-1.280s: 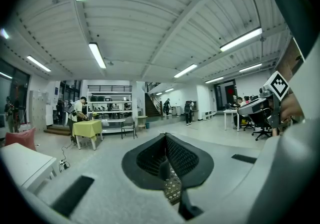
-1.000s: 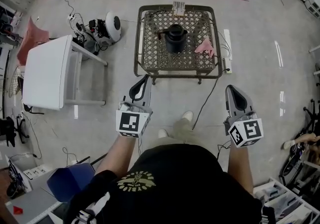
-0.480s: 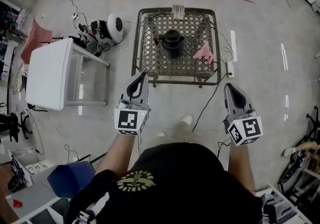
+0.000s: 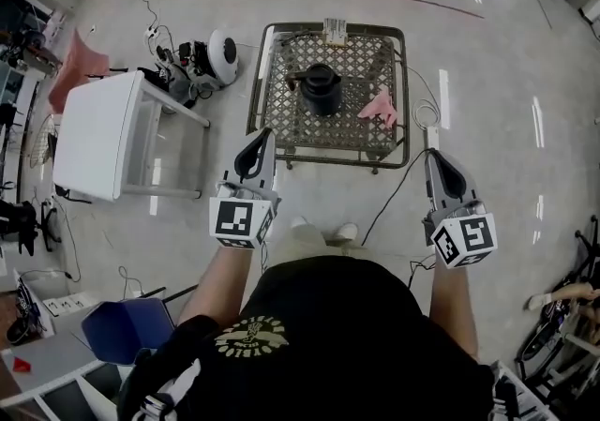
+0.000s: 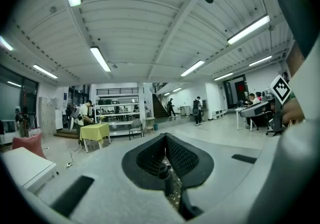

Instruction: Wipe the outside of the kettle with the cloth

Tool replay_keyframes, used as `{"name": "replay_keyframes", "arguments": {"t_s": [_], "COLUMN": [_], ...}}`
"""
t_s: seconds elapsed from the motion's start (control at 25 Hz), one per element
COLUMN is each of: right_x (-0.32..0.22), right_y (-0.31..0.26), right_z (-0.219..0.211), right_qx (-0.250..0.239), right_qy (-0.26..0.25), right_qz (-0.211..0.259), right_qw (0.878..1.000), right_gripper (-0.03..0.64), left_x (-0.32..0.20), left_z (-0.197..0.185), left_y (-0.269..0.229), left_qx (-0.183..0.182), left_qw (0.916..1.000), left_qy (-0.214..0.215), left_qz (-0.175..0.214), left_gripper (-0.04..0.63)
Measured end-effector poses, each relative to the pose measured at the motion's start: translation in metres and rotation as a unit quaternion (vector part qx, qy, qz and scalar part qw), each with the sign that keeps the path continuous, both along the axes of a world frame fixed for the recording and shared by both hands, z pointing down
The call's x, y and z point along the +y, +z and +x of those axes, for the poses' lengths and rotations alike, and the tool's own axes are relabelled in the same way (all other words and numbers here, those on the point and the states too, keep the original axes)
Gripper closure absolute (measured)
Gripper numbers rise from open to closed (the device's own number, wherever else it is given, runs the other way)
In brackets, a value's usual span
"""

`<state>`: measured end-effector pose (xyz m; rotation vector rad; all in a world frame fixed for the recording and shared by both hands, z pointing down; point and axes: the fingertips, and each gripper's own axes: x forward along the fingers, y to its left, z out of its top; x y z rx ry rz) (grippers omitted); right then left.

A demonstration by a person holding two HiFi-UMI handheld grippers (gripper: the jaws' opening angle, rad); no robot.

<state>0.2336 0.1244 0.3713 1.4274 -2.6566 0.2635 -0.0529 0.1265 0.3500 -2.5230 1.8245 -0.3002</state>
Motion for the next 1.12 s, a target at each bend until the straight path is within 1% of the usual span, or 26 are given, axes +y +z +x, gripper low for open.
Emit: {"name": "replay_keyframes", "arguments": {"t_s": [0.36,0.72,0.92,1.12], "right_x": [0.002,-0.013,-0.026,-0.045], "right_y": [-0.011,-0.016,-0.004,-0.002], "right_z": [0.001,-0.002,-0.018,-0.027], "right_qx": [-0.009,-0.007,-0.003,0.002], "right_qy": [-0.006,-0.005,-0.01,-0.007], "right_qz": [0.017,0.018,0.005,-0.002], "right_qw": [1.0,1.0,1.0,1.0], "right_gripper": [0.606,0.606,0.605,0.604], "left_x": [0.008,-0.005,-0.016,-0.037], "left_z": [0.006,0.006,-0.005,-0.013], "left_y": [-0.012,-0.019,-0.009,-0.002], "left_qx": [-0.001,-0.009,-0.019,-0.012], "left_qw": [0.9999,0.9998,0.9998,0.9999], "left_qy": [-0.002,0.004,0.004,0.009], "left_qz": [0.012,0.02,0.01,-0.002], "left_gripper": [0.588,0.588,0.588,0.588]}}
